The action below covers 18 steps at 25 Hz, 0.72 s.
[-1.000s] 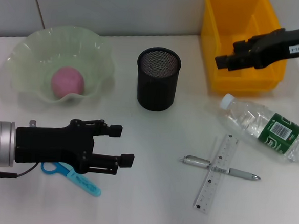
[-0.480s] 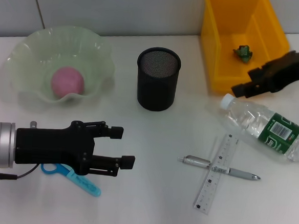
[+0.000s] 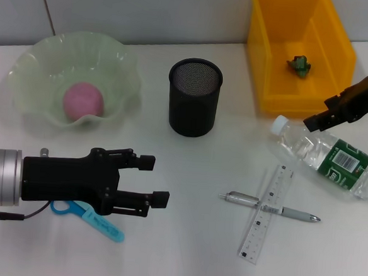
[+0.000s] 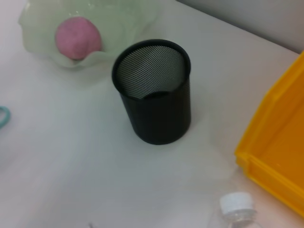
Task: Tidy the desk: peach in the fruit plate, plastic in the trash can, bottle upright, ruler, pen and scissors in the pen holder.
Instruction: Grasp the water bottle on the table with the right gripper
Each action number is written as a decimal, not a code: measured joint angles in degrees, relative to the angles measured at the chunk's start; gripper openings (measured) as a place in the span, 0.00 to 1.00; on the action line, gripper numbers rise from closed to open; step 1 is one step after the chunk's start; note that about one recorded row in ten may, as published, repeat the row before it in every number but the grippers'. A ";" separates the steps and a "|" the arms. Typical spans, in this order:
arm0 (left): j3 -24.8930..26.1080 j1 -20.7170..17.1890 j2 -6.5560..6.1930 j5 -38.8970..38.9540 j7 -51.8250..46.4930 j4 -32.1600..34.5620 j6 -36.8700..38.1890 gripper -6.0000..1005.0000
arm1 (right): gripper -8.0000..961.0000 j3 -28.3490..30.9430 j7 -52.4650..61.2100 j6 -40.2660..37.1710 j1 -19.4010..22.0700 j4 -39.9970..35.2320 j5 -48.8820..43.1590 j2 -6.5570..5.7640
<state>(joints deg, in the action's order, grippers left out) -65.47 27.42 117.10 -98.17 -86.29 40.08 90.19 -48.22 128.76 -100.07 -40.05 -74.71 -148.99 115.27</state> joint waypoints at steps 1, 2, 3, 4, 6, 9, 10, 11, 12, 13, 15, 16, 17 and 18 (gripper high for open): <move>0.00 0.00 0.03 0.00 0.02 0.00 0.00 0.86 | 0.75 -0.02 -0.10 0.24 -0.30 0.58 -0.37 -0.12; 0.00 0.00 0.03 0.00 0.02 0.00 0.00 0.86 | 0.75 -0.04 -0.24 0.55 -0.60 1.30 -0.69 -0.30; 0.00 0.00 0.04 0.00 0.05 -0.01 0.00 0.86 | 0.75 -0.06 -0.31 0.81 -1.04 2.17 -0.93 -0.56; 0.00 -0.03 0.09 0.00 0.14 -0.01 -0.01 0.86 | 0.75 -0.13 -0.43 1.20 -1.94 3.76 -1.57 -0.96; 0.00 -0.04 0.11 0.00 0.19 0.00 -0.01 0.86 | 0.75 -0.16 -0.54 1.44 -2.43 4.53 -2.19 -1.17; 0.00 -0.06 0.14 0.00 0.29 0.00 -0.01 0.86 | 0.75 -0.21 -1.00 2.13 -3.97 6.66 -4.85 -1.89; 0.00 -0.06 0.14 0.00 0.29 0.00 -0.01 0.86 | 0.75 -0.21 -1.00 2.13 -3.97 6.66 -4.85 -1.89; -0.01 -0.07 0.15 0.02 0.29 0.00 -0.01 0.86 | 0.75 -0.21 -1.02 2.23 -4.46 7.25 -5.77 -2.17; 0.00 -0.07 0.15 0.03 0.29 0.00 -0.01 0.86 | 0.75 -0.21 -1.02 2.23 -4.46 7.25 -5.77 -2.17; 0.00 -0.07 0.15 0.03 0.29 0.00 -0.01 0.86 | 0.75 -0.21 -1.02 2.28 -4.66 7.45 -6.03 -2.31; 0.00 -0.13 0.15 0.06 0.27 0.00 -0.01 0.86 | 0.75 -0.21 -1.05 2.26 -5.08 8.14 -6.70 -2.65; 0.00 -0.13 0.15 0.06 0.27 0.00 -0.01 0.86 | 0.75 -0.21 -1.09 2.12 -5.84 9.51 -7.89 -2.96; 0.00 -0.13 0.15 0.06 0.27 0.00 -0.01 0.86 | 0.75 -0.21 -1.09 2.12 -5.84 9.51 -7.89 -2.96; 0.00 -0.15 0.15 0.08 0.24 0.00 -0.01 0.86 | 0.75 -0.21 -1.10 2.02 -6.16 10.05 -8.38 -3.04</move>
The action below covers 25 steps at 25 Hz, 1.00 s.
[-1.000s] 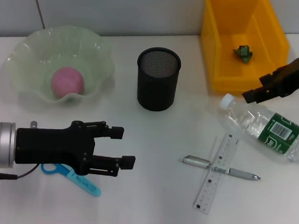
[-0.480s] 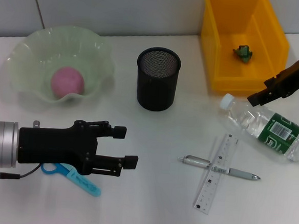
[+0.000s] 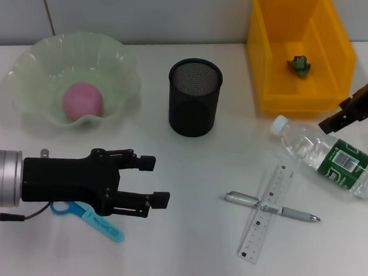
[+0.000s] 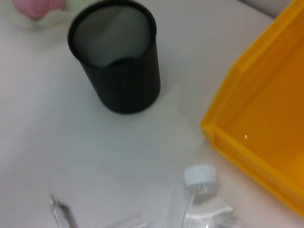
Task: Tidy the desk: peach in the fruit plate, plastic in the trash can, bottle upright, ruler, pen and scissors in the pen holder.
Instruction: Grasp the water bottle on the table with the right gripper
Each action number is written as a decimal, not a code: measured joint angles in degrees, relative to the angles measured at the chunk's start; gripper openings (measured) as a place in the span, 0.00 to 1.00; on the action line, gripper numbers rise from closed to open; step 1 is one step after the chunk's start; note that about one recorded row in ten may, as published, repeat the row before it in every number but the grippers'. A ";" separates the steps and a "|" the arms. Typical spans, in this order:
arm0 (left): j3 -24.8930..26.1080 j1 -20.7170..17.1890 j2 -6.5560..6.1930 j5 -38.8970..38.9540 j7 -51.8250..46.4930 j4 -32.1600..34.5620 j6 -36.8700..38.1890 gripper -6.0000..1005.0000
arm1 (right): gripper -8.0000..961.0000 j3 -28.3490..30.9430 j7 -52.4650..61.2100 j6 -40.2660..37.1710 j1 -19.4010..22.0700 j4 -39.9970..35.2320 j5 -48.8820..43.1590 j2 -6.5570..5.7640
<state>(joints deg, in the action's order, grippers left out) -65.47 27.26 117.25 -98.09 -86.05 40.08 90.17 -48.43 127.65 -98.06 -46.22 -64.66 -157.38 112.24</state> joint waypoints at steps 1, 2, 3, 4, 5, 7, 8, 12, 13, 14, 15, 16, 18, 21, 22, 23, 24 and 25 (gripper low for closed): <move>0.00 0.00 0.00 0.00 -0.10 0.00 0.00 0.86 | 0.75 0.00 0.00 -0.16 -0.46 0.95 -1.00 -0.11; 0.00 0.00 0.00 0.00 -0.10 0.00 0.00 0.86 | 0.75 0.00 0.00 -0.20 -0.57 1.17 -1.36 -0.14; 0.00 0.03 0.00 0.00 -0.13 0.00 0.00 0.86 | 0.75 0.00 0.00 -0.20 -0.57 1.17 -1.36 -0.14; 0.00 0.03 0.00 0.00 -0.13 0.00 0.00 0.86 | 0.75 0.00 0.19 -0.24 -0.64 1.29 -1.62 -0.15; 0.00 0.03 0.00 0.00 -0.13 0.00 0.00 0.86 | 0.75 0.02 0.69 -0.26 -0.71 1.35 -1.84 -0.16; 0.00 0.03 0.00 0.00 -0.13 0.00 0.00 0.86 | 0.75 0.29 1.61 -0.15 -0.83 1.32 -1.91 -0.22; 0.00 0.08 0.00 0.00 -0.15 0.00 0.00 0.86 | 0.75 0.46 1.96 0.00 -0.85 1.23 -1.91 -0.27; 0.00 0.14 -0.03 0.00 -0.16 0.00 0.00 0.86 | 0.75 0.55 2.21 0.54 -0.70 0.97 -1.83 -0.32; 0.00 0.15 -0.06 0.01 -0.20 0.00 0.00 0.86 | 0.75 0.55 2.21 0.59 -0.66 0.95 -1.69 -0.32; 0.00 0.15 -0.06 0.01 -0.20 0.00 0.00 0.86 | 0.75 0.53 2.00 0.59 -0.62 0.89 -1.52 -0.31; 0.00 0.15 -0.08 0.04 -0.22 0.00 0.00 0.86 | 0.75 0.42 1.58 0.59 -0.57 0.78 -1.36 -0.24; 0.00 0.16 -0.09 0.09 -0.24 0.00 0.00 0.86 | 0.75 0.16 0.69 0.63 -0.52 0.70 -1.26 0.05; 0.00 0.16 -0.10 0.12 -0.24 0.00 0.00 0.86 | 0.75 0.08 0.34 0.68 -0.51 0.69 -1.25 0.19; 0.00 0.11 -0.12 0.25 -0.25 0.00 0.00 0.86 | 0.75 -0.57 -0.81 2.12 -0.81 0.93 -1.75 1.28; 0.00 0.09 -0.12 0.26 -0.26 0.00 0.00 0.86 | 0.75 -0.57 -0.81 2.12 -0.81 0.93 -1.75 1.28; 0.00 0.07 -0.11 0.29 -0.26 0.00 0.00 0.86 | 0.75 -1.04 -0.81 2.83 -0.91 1.26 -1.94 1.39; 0.00 0.01 -0.10 0.29 -0.26 0.00 0.00 0.86 | 0.75 -1.53 -0.81 3.60 -1.03 1.66 -2.07 1.40; 0.00 -0.01 -0.10 0.30 -0.26 0.00 0.00 0.86 | 0.75 -2.00 -0.81 4.37 -1.15 2.18 -2.12 1.43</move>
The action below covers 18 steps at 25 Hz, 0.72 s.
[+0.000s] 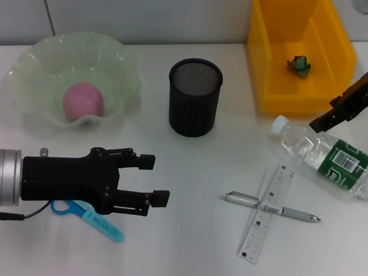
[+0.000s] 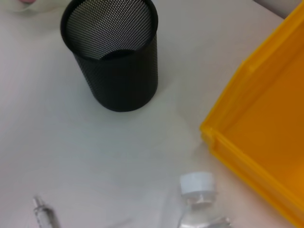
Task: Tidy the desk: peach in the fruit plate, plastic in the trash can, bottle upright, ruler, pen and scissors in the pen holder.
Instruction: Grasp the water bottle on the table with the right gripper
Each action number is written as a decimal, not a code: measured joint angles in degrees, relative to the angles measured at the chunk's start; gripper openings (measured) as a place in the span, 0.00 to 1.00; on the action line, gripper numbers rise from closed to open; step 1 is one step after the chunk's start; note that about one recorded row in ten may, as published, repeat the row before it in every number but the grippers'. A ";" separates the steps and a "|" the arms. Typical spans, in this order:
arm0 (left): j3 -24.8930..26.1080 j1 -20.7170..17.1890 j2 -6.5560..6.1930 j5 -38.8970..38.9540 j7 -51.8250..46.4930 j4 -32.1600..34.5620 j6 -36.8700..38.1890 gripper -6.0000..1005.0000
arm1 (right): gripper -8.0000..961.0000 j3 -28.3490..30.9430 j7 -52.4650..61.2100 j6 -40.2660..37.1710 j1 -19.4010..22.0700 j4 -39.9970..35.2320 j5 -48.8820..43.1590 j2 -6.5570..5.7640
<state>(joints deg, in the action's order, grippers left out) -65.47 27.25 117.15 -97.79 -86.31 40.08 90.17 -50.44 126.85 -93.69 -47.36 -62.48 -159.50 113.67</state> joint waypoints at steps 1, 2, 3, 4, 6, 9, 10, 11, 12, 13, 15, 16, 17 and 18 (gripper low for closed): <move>0.00 -0.06 0.01 0.04 0.00 0.00 0.07 0.86 | 0.75 -0.69 0.02 1.31 -0.37 1.27 -0.04 0.01; 0.00 -0.06 0.01 0.04 0.00 0.00 0.07 0.86 | 0.75 -0.69 0.02 1.31 -0.37 1.27 -0.04 0.01; 0.00 -0.12 0.01 0.06 0.00 0.00 0.19 0.86 | 0.75 -0.98 0.02 2.34 -0.90 2.64 -0.03 0.06; 0.00 -0.14 0.01 0.06 0.00 0.00 0.25 0.86 | 0.75 -1.01 0.02 2.78 -1.17 3.28 -0.03 0.08; 0.00 -0.16 0.01 0.06 0.00 0.00 0.31 0.86 | 0.75 -1.07 0.02 3.84 -1.70 4.51 0.13 0.26; 0.00 -0.18 0.01 0.06 -0.05 0.00 0.46 0.86 | 0.75 -1.17 -0.08 5.05 -2.06 5.46 0.17 0.52; 0.00 -0.18 0.01 0.06 -0.05 0.00 0.46 0.86 | 0.75 -1.34 -0.15 5.81 -2.17 5.93 0.18 0.65; 0.00 -0.24 0.01 0.06 -0.08 0.00 0.53 0.86 | 0.75 -1.82 -0.36 7.07 -2.50 7.10 0.19 0.81; 0.00 -0.24 0.01 0.06 -0.08 0.00 0.53 0.86 | 0.75 -1.82 -0.36 7.07 -2.50 7.10 0.19 0.81; 0.00 -0.24 0.01 0.07 -0.08 0.00 0.53 0.86 | 0.75 -2.38 -0.47 8.14 -2.90 8.56 0.21 0.89; 0.00 -0.25 0.01 0.06 -0.08 0.00 0.54 0.86 | 0.75 -2.58 -0.50 8.56 -3.07 9.09 0.22 0.91; 0.00 -0.26 0.03 0.06 -0.09 0.00 0.55 0.86 | 0.75 -2.94 -0.51 9.21 -3.28 9.90 0.20 0.93; 0.00 -0.26 0.03 0.06 -0.09 0.00 0.55 0.86 | 0.75 -3.04 -0.52 9.32 -3.30 10.12 0.16 0.95; 0.00 -0.26 0.06 0.06 -0.09 0.00 0.57 0.86 | 0.75 -3.15 -0.52 9.33 -3.31 10.23 0.11 0.98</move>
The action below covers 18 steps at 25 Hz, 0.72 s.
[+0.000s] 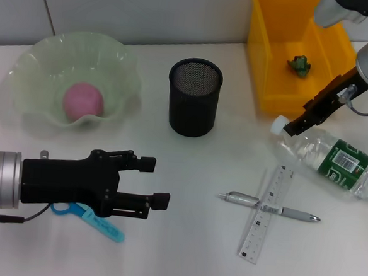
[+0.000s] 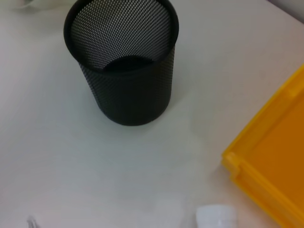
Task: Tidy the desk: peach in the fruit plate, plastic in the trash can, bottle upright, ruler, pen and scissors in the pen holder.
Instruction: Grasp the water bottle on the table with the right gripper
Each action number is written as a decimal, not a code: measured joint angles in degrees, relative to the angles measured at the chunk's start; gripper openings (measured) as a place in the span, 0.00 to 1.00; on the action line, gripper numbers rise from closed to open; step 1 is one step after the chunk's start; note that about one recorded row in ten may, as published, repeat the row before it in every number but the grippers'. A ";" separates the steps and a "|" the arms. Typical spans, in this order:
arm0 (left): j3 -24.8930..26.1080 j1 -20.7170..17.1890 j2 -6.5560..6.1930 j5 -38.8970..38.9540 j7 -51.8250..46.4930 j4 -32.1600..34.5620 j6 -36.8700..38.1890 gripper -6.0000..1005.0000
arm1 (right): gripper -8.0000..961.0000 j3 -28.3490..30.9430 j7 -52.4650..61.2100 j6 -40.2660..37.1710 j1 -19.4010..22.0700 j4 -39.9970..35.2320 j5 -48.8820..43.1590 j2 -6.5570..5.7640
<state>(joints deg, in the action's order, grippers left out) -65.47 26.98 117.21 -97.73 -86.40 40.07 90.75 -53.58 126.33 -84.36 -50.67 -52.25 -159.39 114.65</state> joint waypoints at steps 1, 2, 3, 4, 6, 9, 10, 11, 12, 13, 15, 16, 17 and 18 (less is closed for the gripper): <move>0.00 0.00 0.02 0.00 0.00 0.00 0.03 0.86 | 0.75 -0.04 0.00 -0.08 0.04 0.00 -0.04 0.02; 0.00 0.00 0.02 0.00 0.00 0.00 0.03 0.86 | 0.75 -0.04 0.00 -0.08 0.04 0.00 -0.04 0.02; 0.00 -0.01 0.04 0.00 -0.01 0.00 0.06 0.86 | 0.75 -0.03 0.01 -1.20 0.47 -0.61 -0.13 0.05; 0.00 -0.01 0.04 0.00 -0.01 0.00 0.06 0.86 | 0.75 -0.03 0.01 -1.20 0.47 -0.61 -0.13 0.05; 0.00 -0.01 0.04 0.00 -0.10 0.00 0.10 0.86 | 0.75 0.00 0.01 -3.07 1.06 -1.64 -0.17 -0.09; 0.00 0.00 -0.09 -0.01 -0.50 0.00 0.38 0.86 | 0.75 -0.05 0.02 -6.81 2.14 -4.03 -0.54 -0.43; 0.00 -0.01 -0.13 -0.01 -0.51 0.00 0.42 0.86 | 0.75 -0.05 0.03 -7.93 2.54 -5.08 -0.84 -0.48; 0.00 -0.02 -0.14 0.00 -0.52 0.00 0.48 0.86 | 0.75 -0.08 0.05 -8.92 3.00 -6.24 -1.25 -0.49; 0.00 -0.02 -0.14 0.00 -0.52 0.00 0.48 0.86 | 0.75 -0.07 0.06 -9.65 3.46 -7.17 -1.66 -0.46; 0.03 -0.06 -0.18 -0.01 -0.52 0.00 0.53 0.86 | 0.75 -0.07 0.08 -10.24 3.89 -8.20 -2.19 -0.40; 0.13 -0.07 -0.19 -0.01 -0.52 0.00 0.61 0.86 | 0.75 -0.06 0.09 -11.41 4.57 -9.42 -3.20 -0.28; 0.16 -0.08 -0.19 -0.01 -0.52 0.00 0.67 0.86 | 0.75 -0.06 0.09 -11.78 4.73 -9.57 -3.42 -0.28; 0.17 -0.09 -0.20 -0.01 -0.53 0.00 0.72 0.86 | 0.75 -0.06 0.08 -12.08 4.88 -9.63 -3.69 -0.28; 0.17 -0.09 -0.20 -0.01 -0.53 0.00 0.76 0.86 | 0.75 -0.07 0.08 -12.36 5.02 -9.60 -4.04 -0.28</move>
<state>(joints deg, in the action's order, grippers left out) -65.31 26.89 117.00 -97.73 -86.93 40.08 91.50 -53.66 126.41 -96.72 -45.65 -61.85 -163.43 114.37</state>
